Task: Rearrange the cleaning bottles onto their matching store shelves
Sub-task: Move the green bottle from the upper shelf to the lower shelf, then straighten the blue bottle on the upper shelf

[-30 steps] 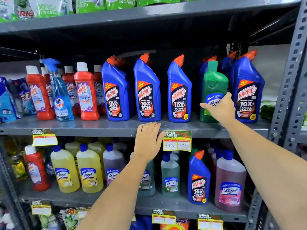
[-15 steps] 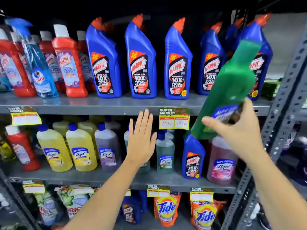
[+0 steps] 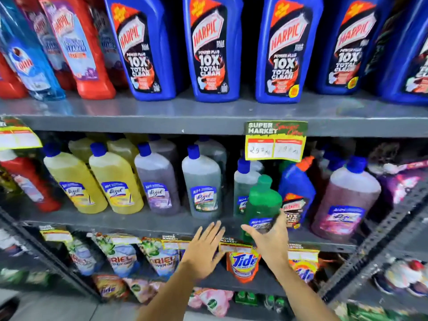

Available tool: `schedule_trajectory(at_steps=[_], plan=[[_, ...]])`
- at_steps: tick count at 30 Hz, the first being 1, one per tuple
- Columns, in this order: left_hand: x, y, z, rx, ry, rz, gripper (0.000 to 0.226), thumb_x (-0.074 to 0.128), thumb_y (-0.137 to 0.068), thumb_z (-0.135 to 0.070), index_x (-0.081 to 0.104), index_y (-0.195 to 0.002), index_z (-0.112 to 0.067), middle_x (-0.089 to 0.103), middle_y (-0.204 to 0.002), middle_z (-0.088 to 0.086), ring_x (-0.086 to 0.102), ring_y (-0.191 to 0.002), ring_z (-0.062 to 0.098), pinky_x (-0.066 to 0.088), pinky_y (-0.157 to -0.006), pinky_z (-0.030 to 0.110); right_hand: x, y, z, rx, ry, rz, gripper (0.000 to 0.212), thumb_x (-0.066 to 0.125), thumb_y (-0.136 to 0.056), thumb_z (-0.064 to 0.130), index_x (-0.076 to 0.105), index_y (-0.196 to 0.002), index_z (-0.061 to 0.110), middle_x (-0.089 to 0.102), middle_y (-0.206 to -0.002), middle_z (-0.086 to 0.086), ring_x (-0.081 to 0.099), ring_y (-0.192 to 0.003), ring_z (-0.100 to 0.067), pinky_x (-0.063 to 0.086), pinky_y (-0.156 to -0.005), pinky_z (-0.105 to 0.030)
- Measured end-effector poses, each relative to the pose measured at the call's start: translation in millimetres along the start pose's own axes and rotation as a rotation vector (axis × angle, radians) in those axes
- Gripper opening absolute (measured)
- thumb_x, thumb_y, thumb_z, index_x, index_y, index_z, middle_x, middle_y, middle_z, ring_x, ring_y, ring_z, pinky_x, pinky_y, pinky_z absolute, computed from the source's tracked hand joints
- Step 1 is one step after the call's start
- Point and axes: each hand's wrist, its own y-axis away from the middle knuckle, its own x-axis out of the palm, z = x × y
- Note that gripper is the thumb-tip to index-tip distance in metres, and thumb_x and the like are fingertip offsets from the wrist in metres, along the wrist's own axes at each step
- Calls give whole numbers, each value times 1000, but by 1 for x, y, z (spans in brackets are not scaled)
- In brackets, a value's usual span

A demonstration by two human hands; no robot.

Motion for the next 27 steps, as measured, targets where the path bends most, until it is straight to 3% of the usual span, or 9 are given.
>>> schedule_trajectory(at_steps=[7, 15, 17, 19, 22, 27], plan=[[8, 2, 0, 7, 35, -18, 62, 36, -95, -45, 44, -146, -10, 38, -154, 8, 34, -140, 24, 19, -110, 45, 22, -10, -16, -7, 125, 14, 100, 89, -64, 37, 33, -145, 17, 57, -135, -1, 56, -121, -20, 44, -96, -32], [14, 2, 1, 9, 67, -72, 62, 40, -98, -44, 34, -151, -12, 29, -159, 6, 23, -146, 22, 11, -116, 43, 24, -5, -29, -56, 170, -7, 102, 85, -65, 49, 29, -147, 24, 52, -140, 1, 56, -123, -19, 47, -99, -36], [14, 3, 1, 0, 50, -66, 62, 37, -99, -45, 31, -153, -13, 26, -160, 5, 19, -147, 22, 8, -117, 42, 21, 1, -29, -88, 101, -101, 101, 81, -70, 50, 26, -149, 19, 45, -144, -4, 50, -129, -19, 44, -106, -41], [14, 3, 2, -5, 25, -62, 63, 31, -101, -46, 26, -154, -14, 21, -161, 4, 15, -148, 21, 6, -120, 42, 10, 3, -30, -170, 43, -305, 87, 70, -80, 45, 30, -147, 6, 43, -140, -15, 45, -128, -25, 41, -108, -48], [15, 2, 3, -8, 9, -67, 63, 25, -101, -47, 23, -156, -15, 15, -162, 3, 11, -149, 20, 7, -120, 43, -12, -16, -34, -175, 116, -509, 80, 66, -84, 40, 32, -144, -1, 42, -139, -24, 37, -131, -36, 32, -111, -51], [17, 2, 8, 16, 66, -87, 61, 31, -101, -45, 25, -155, -16, 18, -161, 2, 14, -148, 18, 4, -118, 40, -19, -46, -40, -46, 197, -393, 107, 85, -70, 39, 24, -150, 3, 34, -149, -20, 29, -142, -31, 29, -118, -43]])
